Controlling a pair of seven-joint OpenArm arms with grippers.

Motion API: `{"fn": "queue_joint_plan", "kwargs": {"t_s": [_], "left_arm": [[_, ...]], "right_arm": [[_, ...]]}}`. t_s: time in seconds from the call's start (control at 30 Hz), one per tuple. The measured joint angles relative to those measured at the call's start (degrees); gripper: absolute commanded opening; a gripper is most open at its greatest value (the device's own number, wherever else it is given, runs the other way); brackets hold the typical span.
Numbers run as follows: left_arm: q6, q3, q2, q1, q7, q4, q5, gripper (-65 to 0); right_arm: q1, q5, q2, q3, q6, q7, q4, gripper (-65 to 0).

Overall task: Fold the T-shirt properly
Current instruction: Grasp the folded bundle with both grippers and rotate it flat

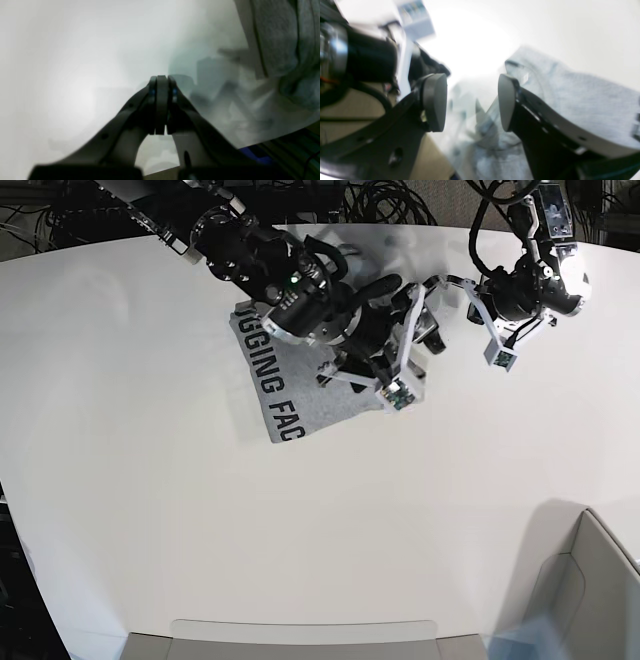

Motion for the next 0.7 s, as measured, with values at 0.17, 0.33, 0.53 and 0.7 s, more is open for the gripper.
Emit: {"fn": "queue_joint_plan", "kwargs": {"t_s": [0.17, 0.33, 0.53, 0.7], "left_arm": [[0.0, 0.0, 0.0, -0.2, 0.0, 0.0, 0.0, -65.0], [-0.1, 7.7, -0.3, -0.3, 0.3, 0.9, 0.5, -65.0], [-0.2, 23.8, 0.0, -0.7, -6.2, 7.6, -1.3, -65.0], [-0.1, 34.0, -0.5, -0.5, -8.8, 7.0, 0.4, -65.0]], "right_arm": [[-2.6, -1.0, 6.3, 9.0, -0.3, -0.6, -0.4, -34.1], [-4.3, 0.1, 9.8, 18.5, 0.8, -0.1, -0.3, -34.1], [-4.1, 0.0, 12.3, 28.1, 17.6, -0.9, -2.0, -42.8], [-1.6, -0.5, 12.2, 29.4, 22.3, -0.8, -8.8, -62.7]]}}
